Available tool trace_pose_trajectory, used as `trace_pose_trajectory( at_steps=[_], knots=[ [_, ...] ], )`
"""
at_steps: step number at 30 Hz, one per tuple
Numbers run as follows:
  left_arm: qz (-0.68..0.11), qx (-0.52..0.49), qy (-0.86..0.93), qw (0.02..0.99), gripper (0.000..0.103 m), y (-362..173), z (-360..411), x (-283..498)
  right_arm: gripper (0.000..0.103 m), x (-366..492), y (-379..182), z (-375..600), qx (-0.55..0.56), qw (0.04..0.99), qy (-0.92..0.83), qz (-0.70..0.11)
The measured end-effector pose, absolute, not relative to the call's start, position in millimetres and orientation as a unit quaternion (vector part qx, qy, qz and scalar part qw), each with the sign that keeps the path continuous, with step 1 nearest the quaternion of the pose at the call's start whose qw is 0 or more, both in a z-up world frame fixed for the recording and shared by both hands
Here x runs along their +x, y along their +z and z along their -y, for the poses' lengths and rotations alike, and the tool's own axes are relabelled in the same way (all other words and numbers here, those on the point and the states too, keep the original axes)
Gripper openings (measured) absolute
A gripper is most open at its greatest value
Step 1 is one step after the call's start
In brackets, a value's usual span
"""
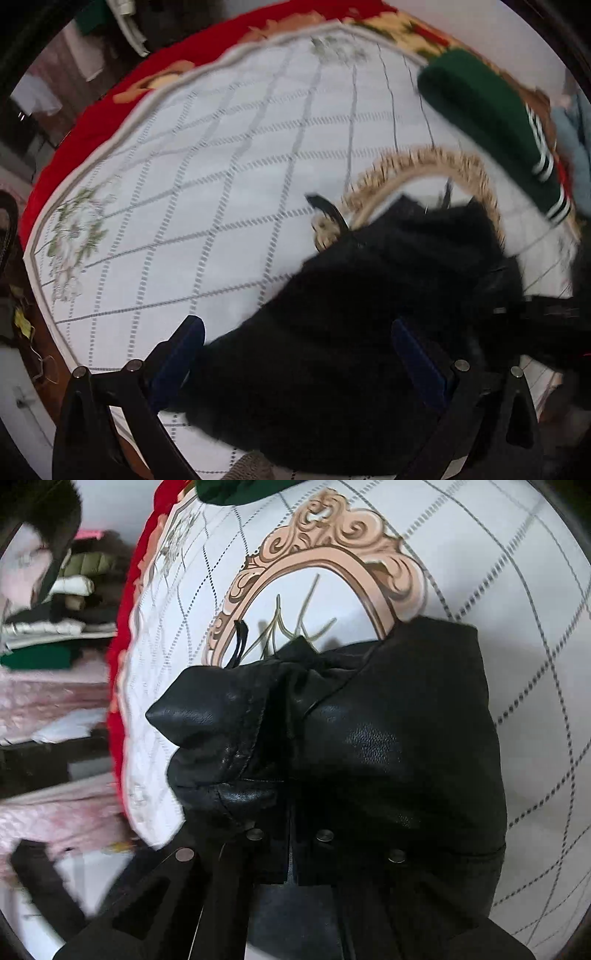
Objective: Fold large clothes
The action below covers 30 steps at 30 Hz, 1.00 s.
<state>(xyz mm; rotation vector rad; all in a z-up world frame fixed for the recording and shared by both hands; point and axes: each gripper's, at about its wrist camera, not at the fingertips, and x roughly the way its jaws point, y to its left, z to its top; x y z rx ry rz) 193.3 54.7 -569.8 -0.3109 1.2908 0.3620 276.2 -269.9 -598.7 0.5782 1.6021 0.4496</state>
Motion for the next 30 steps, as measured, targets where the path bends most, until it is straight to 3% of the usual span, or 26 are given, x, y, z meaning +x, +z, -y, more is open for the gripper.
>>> trace_pose_trajectory(
  at_steps=[2, 7, 17, 30],
  knots=[
    [-0.606, -0.135, 0.17, 0.765, 0.102, -578.1, -49.2, 194.5, 0.001, 273.7, -590.9, 277.0, 0.26, 0.626, 0.209, -0.704],
    [-0.612, -0.121, 0.179, 0.761, 0.102, -587.4, -46.9, 190.5, 0.028, 238.6, -521.4, 315.3, 0.207, 0.671, 0.192, -0.685],
    [-0.612, -0.117, 0.186, 0.76, 0.102, -591.9, -43.9, 192.5, 0.028, 224.9, -556.4, 320.8, 0.136, 0.669, 0.143, -0.716],
    [-0.612, -0.115, 0.182, 0.761, 0.102, -594.8, -44.4, 194.5, 0.028, 245.2, -585.0, 302.1, 0.12, 0.663, 0.137, -0.726]
  ],
)
